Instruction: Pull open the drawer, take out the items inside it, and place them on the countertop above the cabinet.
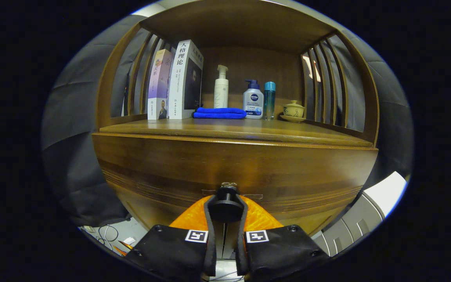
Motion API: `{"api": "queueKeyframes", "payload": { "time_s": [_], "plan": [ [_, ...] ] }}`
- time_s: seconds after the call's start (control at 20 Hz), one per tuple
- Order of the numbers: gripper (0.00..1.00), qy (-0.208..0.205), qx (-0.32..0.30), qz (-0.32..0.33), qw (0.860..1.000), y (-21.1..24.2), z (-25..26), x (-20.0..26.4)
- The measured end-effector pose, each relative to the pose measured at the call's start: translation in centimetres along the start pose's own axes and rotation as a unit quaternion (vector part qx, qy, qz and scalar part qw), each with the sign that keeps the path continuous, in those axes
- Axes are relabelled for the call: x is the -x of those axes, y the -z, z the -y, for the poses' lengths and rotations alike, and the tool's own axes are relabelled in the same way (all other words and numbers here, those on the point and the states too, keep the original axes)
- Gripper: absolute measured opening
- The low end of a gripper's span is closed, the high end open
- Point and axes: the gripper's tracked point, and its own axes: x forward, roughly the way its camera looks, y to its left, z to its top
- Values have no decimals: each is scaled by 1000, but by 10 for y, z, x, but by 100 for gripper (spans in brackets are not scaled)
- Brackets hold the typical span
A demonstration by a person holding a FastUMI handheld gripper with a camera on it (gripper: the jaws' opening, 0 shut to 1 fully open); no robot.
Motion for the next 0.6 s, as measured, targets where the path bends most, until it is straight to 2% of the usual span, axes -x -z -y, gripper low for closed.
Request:
{"api": "queueKeyframes", "payload": {
  "time_s": [0.2, 0.6],
  "plan": [
    [21, -1, 19, 2, 1000, 6, 2, 20],
    [21, -5, 20, 13, 1000, 16, 0, 55]
  ]
}}
